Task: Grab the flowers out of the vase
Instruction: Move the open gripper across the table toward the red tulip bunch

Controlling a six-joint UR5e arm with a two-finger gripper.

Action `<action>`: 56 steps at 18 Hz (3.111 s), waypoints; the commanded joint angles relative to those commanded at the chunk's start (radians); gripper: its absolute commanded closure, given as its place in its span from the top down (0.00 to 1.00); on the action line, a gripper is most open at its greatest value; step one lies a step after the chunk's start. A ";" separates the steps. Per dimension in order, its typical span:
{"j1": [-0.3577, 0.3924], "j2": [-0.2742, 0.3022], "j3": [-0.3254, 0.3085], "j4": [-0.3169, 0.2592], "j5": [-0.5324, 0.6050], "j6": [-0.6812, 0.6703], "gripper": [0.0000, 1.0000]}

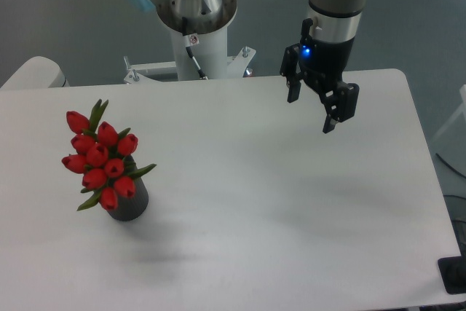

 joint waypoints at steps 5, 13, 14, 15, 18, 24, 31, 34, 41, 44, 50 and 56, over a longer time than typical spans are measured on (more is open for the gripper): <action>-0.021 -0.003 -0.002 0.000 -0.002 -0.047 1.00; -0.051 -0.005 -0.003 0.026 -0.020 -0.084 1.00; -0.051 -0.005 -0.003 0.026 -0.026 -0.090 1.00; -0.051 -0.005 -0.003 0.028 -0.038 -0.098 1.00; -0.051 -0.003 -0.009 0.028 -0.074 -0.127 1.00; -0.103 -0.003 -0.092 0.151 -0.152 -0.346 1.00; -0.135 -0.006 -0.222 0.282 -0.357 -0.512 1.00; -0.137 0.014 -0.319 0.291 -0.445 -0.575 1.00; -0.158 0.028 -0.413 0.307 -0.613 -0.578 1.00; -0.202 0.037 -0.428 0.320 -0.641 -0.578 1.00; -0.294 -0.020 -0.430 0.436 -0.683 -0.571 1.00; -0.295 -0.031 -0.434 0.449 -0.686 -0.525 1.00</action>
